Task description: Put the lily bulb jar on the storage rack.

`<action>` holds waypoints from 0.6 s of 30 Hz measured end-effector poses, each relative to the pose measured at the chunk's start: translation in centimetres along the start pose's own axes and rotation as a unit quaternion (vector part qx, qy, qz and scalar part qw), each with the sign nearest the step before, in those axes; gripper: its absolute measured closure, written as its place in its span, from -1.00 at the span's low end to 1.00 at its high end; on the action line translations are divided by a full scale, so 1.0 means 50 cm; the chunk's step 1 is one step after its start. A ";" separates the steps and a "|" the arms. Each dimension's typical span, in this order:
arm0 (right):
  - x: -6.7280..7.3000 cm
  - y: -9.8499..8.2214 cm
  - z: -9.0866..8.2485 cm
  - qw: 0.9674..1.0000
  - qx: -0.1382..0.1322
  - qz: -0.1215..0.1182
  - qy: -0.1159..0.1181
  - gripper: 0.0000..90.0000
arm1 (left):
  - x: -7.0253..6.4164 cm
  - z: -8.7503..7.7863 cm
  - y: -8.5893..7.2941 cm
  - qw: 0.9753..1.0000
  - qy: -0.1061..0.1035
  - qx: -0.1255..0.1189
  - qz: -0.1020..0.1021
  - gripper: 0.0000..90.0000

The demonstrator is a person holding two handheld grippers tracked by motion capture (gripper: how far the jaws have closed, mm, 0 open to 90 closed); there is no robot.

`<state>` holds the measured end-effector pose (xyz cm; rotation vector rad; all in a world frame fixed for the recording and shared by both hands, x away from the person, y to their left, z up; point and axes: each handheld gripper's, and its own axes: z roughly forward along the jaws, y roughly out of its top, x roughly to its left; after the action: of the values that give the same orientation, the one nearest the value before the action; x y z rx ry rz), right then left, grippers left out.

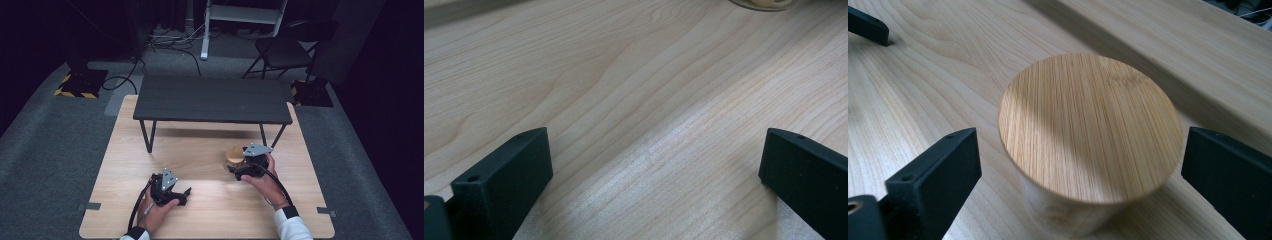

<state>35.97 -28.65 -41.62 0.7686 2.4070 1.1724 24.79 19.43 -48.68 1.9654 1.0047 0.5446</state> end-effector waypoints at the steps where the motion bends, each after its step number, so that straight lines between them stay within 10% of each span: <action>1: -0.002 0.002 0.003 1.000 0.002 0.000 0.001 -0.90 | 0.000 0.000 0.000 1.000 0.000 0.000 0.000 -0.99; 18: -0.016 0.008 0.017 1.000 0.003 0.004 0.014 -0.45 | 0.000 0.001 0.000 1.000 0.000 -0.001 -0.002 -0.99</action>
<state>37.15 -28.44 -41.75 0.7699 2.4338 1.1877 24.84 19.39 -48.72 1.9620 1.0072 0.5438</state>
